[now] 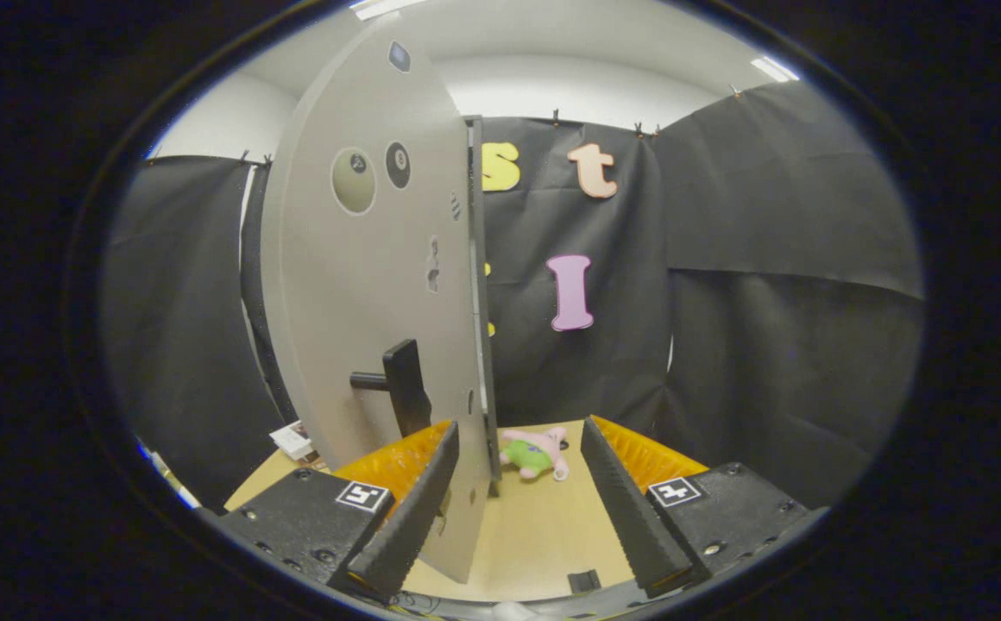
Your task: Open the shoe cabinet door, grab the shoes and put them into the shoe cabinet, then close the shoe cabinet door.
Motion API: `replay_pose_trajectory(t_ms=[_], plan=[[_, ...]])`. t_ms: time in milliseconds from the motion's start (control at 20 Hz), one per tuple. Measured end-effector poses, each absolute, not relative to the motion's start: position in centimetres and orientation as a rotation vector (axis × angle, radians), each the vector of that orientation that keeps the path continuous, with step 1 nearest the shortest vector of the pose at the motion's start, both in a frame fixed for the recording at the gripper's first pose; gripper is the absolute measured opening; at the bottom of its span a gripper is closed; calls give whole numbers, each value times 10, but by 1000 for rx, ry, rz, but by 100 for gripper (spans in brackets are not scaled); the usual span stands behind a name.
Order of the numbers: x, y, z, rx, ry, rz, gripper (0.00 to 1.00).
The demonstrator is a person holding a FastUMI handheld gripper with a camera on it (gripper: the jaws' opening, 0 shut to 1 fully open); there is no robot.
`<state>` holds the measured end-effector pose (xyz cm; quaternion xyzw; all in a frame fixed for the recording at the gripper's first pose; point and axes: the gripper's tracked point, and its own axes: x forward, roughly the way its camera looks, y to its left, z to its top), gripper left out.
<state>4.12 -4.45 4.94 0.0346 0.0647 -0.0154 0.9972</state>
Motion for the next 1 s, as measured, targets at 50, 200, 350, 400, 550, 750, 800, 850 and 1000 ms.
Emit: replay_pose_trajectory(t_ms=[50,200,350,400,550,750,800,850,1000], plan=[[42,-32,50,74,125,-28,95],[49,6,48,53,127,-22,95],[63,47,46,42,135,2,94],[69,62,47,43,131,19,94],[82,107,42,14,139,94,95],[87,151,50,-2,118,179,98],[86,156,53,-4,108,191,98],[86,161,52,-2,104,206,98],[84,162,54,9,104,224,98]])
